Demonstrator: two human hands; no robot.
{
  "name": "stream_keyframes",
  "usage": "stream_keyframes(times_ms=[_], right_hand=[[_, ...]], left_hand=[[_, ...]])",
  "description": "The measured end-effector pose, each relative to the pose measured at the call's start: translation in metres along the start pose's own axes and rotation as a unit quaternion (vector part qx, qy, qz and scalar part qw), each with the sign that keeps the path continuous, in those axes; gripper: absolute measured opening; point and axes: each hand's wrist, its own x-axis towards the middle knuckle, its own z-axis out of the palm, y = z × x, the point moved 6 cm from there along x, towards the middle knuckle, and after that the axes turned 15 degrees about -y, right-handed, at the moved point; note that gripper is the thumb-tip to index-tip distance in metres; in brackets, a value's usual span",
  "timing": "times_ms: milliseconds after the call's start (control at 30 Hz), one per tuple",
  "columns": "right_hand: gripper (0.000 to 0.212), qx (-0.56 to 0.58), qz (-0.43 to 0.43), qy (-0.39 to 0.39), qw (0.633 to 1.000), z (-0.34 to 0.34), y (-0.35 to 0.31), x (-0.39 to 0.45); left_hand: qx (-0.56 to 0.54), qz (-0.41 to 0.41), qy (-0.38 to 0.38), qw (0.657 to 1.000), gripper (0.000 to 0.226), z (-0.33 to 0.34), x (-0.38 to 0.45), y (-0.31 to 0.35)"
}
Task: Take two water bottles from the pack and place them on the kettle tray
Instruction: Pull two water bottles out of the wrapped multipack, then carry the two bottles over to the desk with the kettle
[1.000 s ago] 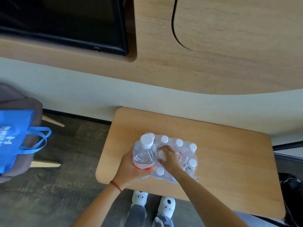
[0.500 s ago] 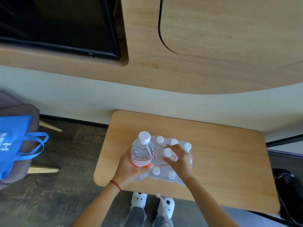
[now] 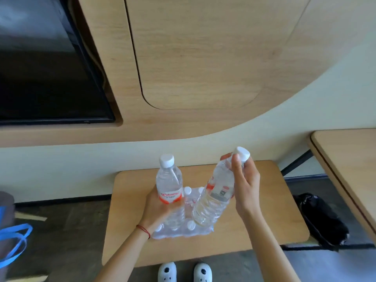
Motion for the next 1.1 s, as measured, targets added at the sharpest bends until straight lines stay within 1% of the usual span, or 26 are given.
stream_keyframes(times_ms=[100, 167, 300, 367, 500, 633, 733, 767, 1000, 1100], right_hand=[[0.028, -0.012, 0.004, 0.040, 0.999, -0.024, -0.008, -0.016], [0.023, -0.017, 0.001, 0.070, 0.997, -0.042, -0.010, -0.029], [0.021, -0.014, -0.010, 0.134, 0.991, -0.105, -0.009, -0.068], [0.019, -0.009, -0.016, 0.155, 0.988, -0.141, -0.009, -0.087], [0.021, -0.008, -0.014, 0.203, 0.979, -0.224, -0.006, -0.126], [0.025, -0.020, -0.008, 0.217, 0.976, -0.307, -0.004, -0.159], [0.026, -0.019, -0.005, 0.240, 0.970, -0.369, -0.002, -0.184], [0.025, -0.019, -0.003, 0.255, 0.967, -0.389, -0.002, -0.192], [0.023, -0.021, -0.005, 0.351, 0.936, -0.524, 0.012, -0.232], [0.022, -0.024, -0.012, 0.382, 0.924, -0.582, 0.022, -0.238]], left_hand=[[0.030, 0.022, -0.033, 0.999, 0.049, 0.024, 0.006, 0.028], [0.042, 0.030, -0.055, 0.997, 0.049, 0.039, 0.009, 0.039], [0.097, 0.044, -0.101, 0.989, 0.034, 0.099, 0.012, 0.056], [0.123, 0.057, -0.111, 0.985, 0.036, 0.137, 0.010, 0.064], [0.149, 0.072, -0.134, 0.977, 0.040, 0.220, 0.002, 0.074], [0.161, 0.072, -0.159, 0.971, 0.053, 0.309, -0.002, 0.079], [0.193, 0.089, -0.196, 0.957, 0.039, 0.379, 0.002, 0.087], [0.203, 0.092, -0.212, 0.952, 0.038, 0.402, 0.005, 0.090], [0.188, 0.083, -0.309, 0.929, 0.040, 0.563, 0.034, 0.099], [0.200, 0.079, -0.359, 0.908, 0.036, 0.637, 0.055, 0.105]])
